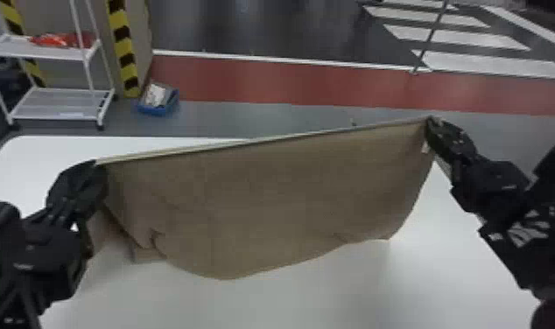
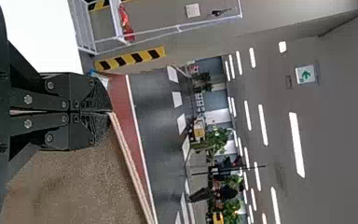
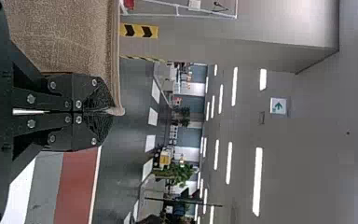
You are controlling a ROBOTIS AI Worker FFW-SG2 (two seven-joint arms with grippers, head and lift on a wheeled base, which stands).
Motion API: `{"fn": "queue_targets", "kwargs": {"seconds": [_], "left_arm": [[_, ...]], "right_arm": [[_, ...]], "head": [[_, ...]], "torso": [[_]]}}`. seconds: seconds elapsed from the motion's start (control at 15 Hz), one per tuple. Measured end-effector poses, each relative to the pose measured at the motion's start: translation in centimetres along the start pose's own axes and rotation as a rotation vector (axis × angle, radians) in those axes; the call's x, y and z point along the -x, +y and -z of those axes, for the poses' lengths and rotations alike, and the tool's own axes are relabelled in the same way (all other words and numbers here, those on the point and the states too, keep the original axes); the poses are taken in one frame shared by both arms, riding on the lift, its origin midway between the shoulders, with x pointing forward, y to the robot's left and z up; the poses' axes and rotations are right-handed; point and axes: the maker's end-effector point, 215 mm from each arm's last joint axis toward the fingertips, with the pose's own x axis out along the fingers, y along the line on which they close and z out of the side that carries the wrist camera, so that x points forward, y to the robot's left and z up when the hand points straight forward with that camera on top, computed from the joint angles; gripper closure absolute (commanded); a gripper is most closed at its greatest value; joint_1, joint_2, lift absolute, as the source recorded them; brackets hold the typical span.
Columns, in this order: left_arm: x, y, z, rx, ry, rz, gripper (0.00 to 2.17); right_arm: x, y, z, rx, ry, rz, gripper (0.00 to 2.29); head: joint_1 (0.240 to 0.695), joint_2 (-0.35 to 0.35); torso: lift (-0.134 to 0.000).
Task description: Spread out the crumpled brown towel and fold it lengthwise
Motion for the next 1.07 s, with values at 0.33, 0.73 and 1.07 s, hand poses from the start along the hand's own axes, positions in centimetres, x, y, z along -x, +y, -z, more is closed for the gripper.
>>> {"fn": "queue_targets", "kwargs": {"seconds": [0.33, 0.73, 1.07], "left_arm": [[-4.5, -2.8, 5.6, -0.021, 0.095, 0.100, 1.79], [-8.9, -7.9, 13.3, -0.004, 0.210, 0.179, 0.33], [-7.5, -7.3, 13.2, 0.017, 0.189, 0.174, 0.17]], "right_arm": [[-3.6, 2.7, 6.6, -0.008, 0.108, -0.039, 1.53], [-1.8, -1.1, 12.4, 0.008, 0.210, 0.037, 1.53], [1.1, -6.3, 16.2, -0.013, 0.267, 0.129, 1.53]], "head": [[0.678, -0.172], [0.695, -0.240], [0.695, -0.303]], "torso": [[-0.124], [-0.124], [-0.124]]}}
